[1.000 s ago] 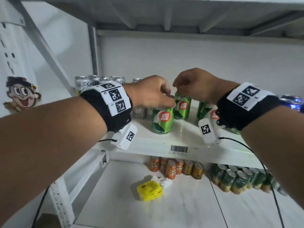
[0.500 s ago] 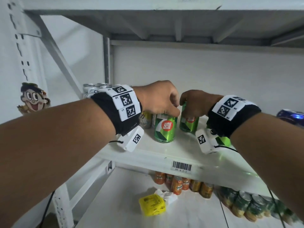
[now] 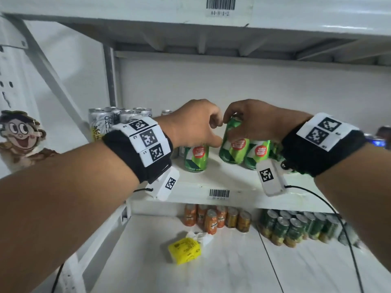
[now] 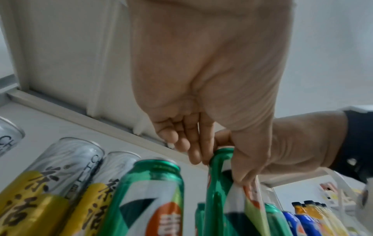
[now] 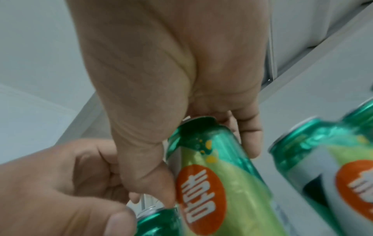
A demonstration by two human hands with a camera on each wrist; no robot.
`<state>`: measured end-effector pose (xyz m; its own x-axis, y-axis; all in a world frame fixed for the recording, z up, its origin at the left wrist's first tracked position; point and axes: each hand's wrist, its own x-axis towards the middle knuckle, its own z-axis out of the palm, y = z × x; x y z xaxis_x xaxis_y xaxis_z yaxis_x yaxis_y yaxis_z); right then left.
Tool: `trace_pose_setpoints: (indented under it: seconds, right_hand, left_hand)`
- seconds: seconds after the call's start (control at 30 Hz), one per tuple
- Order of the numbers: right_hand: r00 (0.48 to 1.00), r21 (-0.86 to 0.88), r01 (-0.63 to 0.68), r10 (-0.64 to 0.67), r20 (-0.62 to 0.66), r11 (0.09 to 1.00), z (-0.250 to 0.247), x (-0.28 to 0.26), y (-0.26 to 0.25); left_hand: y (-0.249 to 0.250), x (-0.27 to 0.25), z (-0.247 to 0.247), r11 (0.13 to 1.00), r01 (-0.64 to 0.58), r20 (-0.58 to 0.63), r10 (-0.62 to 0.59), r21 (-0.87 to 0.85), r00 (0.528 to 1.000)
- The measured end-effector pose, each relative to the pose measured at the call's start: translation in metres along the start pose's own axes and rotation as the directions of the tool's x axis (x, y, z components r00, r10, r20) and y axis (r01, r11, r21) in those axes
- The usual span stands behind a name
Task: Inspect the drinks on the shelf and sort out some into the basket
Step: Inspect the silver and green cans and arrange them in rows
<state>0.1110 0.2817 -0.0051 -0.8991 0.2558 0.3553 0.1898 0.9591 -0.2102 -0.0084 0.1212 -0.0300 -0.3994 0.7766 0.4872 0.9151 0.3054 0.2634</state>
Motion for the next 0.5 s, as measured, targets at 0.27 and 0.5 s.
trace_pose_setpoints:
  seconds: [0.27, 0.5]
  right_hand:
    - [0.985, 0.286, -0.048, 0.094, -0.148, 0.957, 0.004, -0.069, 0.006]
    - [0.954, 0.606, -0.103, 0.250, -0.163, 0.789, 0.019, -0.095, 0.042]
  left_hand:
    - [0.038, -0.017, 0.050, 0.931, 0.082, 0.173, -0.020, -0.355, 0.985]
    - [0.068, -0.013, 0.086, 0.827, 0.102, 0.177, -0.003, -0.553, 0.984]
